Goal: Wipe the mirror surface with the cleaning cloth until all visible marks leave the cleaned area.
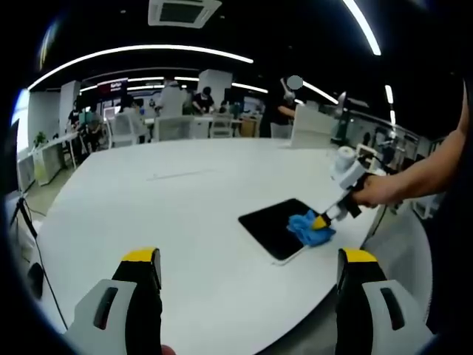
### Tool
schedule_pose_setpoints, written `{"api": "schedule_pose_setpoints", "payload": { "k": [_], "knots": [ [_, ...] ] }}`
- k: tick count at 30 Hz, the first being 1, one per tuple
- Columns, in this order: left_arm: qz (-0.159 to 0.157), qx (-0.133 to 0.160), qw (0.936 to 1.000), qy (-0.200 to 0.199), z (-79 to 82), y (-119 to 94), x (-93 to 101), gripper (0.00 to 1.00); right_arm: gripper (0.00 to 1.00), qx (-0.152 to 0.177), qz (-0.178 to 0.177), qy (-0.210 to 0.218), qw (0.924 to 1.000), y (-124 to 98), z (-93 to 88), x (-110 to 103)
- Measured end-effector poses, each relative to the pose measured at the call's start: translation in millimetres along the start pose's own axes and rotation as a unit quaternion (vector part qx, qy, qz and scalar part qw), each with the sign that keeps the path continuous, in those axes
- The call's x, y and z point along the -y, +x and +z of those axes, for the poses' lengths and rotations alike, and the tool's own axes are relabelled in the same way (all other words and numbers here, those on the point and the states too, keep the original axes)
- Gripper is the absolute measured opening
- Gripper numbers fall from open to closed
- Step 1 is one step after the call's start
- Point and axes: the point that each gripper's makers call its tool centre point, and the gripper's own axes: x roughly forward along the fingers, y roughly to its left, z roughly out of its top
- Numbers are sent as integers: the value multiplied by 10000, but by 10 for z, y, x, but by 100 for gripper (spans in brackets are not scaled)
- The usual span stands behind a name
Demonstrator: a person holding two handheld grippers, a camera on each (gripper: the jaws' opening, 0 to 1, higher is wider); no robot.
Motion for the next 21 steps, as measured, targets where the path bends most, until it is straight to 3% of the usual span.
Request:
{"api": "schedule_pose_setpoints", "payload": {
  "k": [21],
  "knots": [
    [33,44,10000,-58,-7,-13,24,99,0,-42,188,-271,9994,85,11,-390]
  ]
}}
